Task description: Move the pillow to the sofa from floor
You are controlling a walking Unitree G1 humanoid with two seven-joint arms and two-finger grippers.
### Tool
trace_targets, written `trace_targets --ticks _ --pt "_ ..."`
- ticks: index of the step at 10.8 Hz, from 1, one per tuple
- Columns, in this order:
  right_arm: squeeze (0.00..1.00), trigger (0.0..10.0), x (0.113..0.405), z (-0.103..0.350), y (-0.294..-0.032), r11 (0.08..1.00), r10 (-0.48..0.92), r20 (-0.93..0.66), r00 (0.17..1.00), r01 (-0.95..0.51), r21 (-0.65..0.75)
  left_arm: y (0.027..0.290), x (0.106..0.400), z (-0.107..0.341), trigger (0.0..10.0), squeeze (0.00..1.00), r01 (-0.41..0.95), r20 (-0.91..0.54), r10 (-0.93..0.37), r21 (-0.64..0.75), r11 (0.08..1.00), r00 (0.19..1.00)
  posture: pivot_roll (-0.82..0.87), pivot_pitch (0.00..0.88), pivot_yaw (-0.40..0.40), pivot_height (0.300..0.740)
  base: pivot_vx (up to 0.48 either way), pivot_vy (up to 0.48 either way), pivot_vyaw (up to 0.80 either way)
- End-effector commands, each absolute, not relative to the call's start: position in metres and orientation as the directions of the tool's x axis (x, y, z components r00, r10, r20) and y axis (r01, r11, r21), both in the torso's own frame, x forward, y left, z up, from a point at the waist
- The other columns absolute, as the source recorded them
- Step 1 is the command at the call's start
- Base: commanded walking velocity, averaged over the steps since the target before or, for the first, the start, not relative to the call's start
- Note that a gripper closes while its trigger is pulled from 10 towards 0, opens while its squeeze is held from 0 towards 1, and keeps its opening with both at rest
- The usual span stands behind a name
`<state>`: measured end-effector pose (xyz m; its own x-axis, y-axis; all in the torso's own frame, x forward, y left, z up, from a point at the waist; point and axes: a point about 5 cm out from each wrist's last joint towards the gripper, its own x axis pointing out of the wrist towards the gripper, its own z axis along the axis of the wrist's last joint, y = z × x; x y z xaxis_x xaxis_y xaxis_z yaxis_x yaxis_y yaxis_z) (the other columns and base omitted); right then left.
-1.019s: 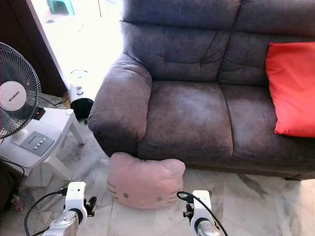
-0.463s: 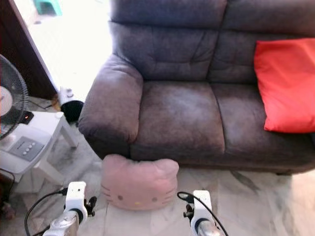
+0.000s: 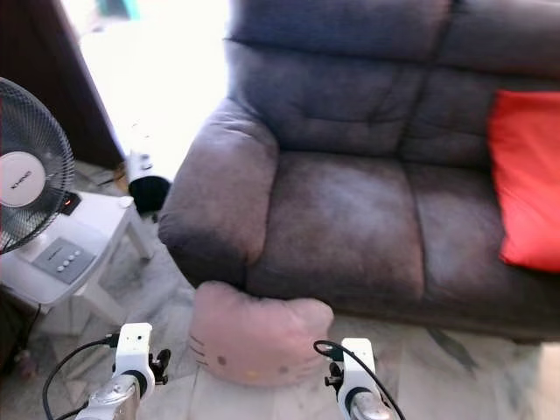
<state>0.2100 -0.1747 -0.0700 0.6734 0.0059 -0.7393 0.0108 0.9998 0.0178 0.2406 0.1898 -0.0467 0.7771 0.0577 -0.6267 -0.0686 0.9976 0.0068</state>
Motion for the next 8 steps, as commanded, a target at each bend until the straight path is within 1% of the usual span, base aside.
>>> trace_targets --ticks 1,6,8 --pt "0.0 10.0 0.2053 -0.0726 -0.1768 1.0 -0.005 -0.749 0.662 0.027 0.017 0.189 0.2378 -0.0489 10.0 0.0 -0.066 -0.637 0.058 0.011 0.998 0.769 0.09 0.118 -0.072 0.74 0.3 0.0 0.0" --pt "0.0 10.0 0.2059 -0.0723 -0.1759 1.0 -0.003 -0.749 0.663 0.021 0.015 0.1877 0.2391 -0.0481 10.0 0.0 -0.064 -0.632 0.055 0.009 0.998 0.773 0.09 0.12 -0.072 0.74 0.297 0.0 0.0" --pt "0.0 10.0 0.2058 -0.0723 -0.1762 1.0 -0.003 -0.749 0.663 0.02 0.014 0.1867 0.2403 -0.0469 10.0 0.0 -0.058 -0.622 0.052 0.01 0.998 0.781 0.09 0.12 -0.072 0.74 0.0 0.0 0.0"
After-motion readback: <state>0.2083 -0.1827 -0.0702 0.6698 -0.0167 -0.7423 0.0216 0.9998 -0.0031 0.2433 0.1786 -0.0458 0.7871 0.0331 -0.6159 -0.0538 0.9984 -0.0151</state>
